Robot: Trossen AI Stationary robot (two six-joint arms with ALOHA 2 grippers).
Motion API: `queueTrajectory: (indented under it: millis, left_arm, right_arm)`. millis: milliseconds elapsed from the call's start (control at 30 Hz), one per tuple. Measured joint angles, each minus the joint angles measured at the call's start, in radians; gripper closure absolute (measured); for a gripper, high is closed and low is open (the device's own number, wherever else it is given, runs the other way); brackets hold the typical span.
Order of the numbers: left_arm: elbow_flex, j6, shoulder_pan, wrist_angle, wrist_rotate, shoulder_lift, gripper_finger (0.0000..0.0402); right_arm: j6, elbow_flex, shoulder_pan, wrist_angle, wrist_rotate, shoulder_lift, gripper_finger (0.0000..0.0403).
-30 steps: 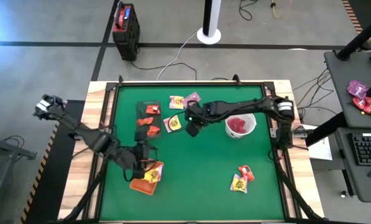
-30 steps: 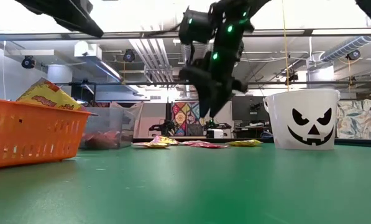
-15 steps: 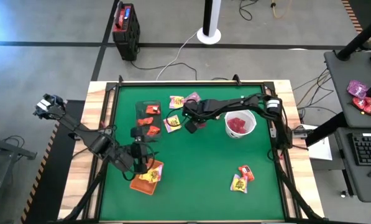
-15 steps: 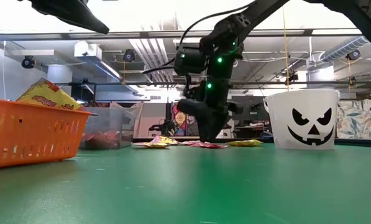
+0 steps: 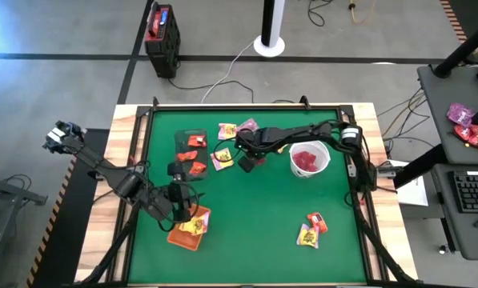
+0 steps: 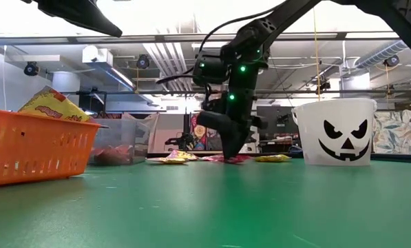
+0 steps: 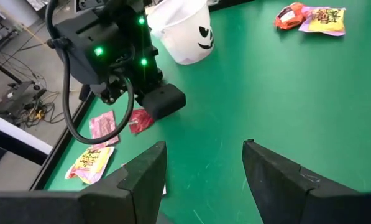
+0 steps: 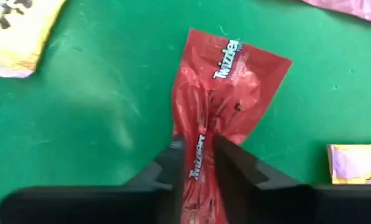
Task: Sort candy by brand, put in halloween buckets
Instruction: Put the red candy into the white bucket
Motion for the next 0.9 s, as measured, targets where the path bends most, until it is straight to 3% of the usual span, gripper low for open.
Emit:
queueTrajectory:
  millis: [100,333,900]
  left_arm:
    - [0.000,-0.001,0.000,0.001,0.000,0.000,0.0207]
    - [0.000,-0.004,0.000,0.002,0.000,0.000,0.0207]
    - [0.000,-0.027,0.000,0.010,0.000,0.020,0.0207]
  right_arm:
    - [-0.003,-0.001,0.001,0.007,-0.003,0.005,0.0385]
    - [-0.020,-0.007,0.008,-0.003,-0.022,-0.034,0.0391]
    - [-0.054,-0.015,0.201,-0.127,-0.021,-0.442,0.0391]
